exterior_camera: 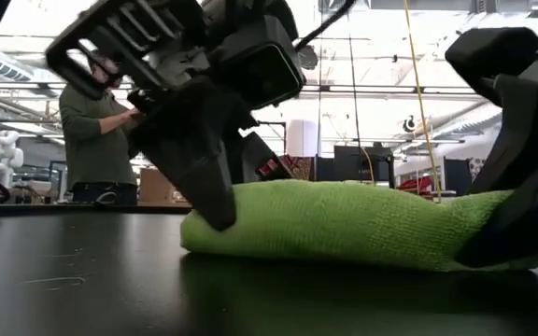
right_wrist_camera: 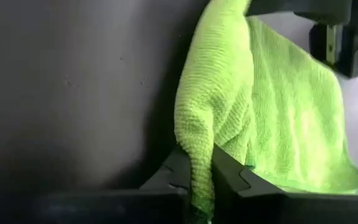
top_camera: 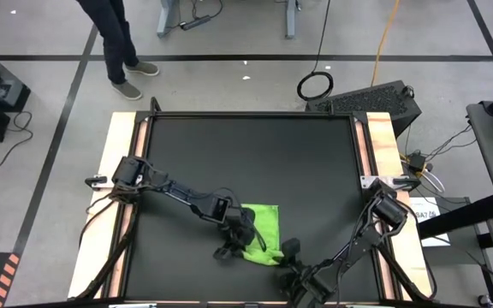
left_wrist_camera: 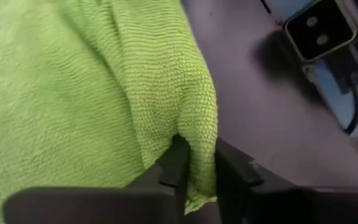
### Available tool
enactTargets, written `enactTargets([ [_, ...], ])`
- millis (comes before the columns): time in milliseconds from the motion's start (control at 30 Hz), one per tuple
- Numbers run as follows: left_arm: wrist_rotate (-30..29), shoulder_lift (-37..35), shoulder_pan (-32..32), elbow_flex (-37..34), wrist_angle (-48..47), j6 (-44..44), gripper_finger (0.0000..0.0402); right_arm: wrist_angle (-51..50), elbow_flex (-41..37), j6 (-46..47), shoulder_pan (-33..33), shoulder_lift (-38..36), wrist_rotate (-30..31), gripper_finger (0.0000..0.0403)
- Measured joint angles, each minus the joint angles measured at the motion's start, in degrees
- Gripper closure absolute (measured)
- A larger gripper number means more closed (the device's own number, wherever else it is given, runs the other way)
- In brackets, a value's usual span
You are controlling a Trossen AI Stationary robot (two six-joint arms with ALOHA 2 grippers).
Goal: Roll towel
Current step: Roll the green towel on the table
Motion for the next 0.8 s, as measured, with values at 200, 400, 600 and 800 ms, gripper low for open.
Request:
enactTargets([
  [200,-9.1,-1.9,-4.3,0.1,-2.4,5.5,0.0257,0.2,-0.2,3.4,-1.9,-2.7,-7.5,0.0395],
  [400,-23.7,-4.8,-9.9,0.1,-5.2,10.8,0.0194,3.4,-0.2,-0.1,-5.4,-5.3,-19.6,0.0397],
  [600,-37.1,-5.4,-15.9,0.1,-6.6,15.5,0.0181,7.5,-0.2,-6.3,-9.0,-6.8,-32.2,0.0397],
  [800,-41.0,-5.4,-17.8,0.1,-6.9,13.7,0.018,8.1,-0.2,-8.8,-11.7,-7.4,-38.8,0.0397],
])
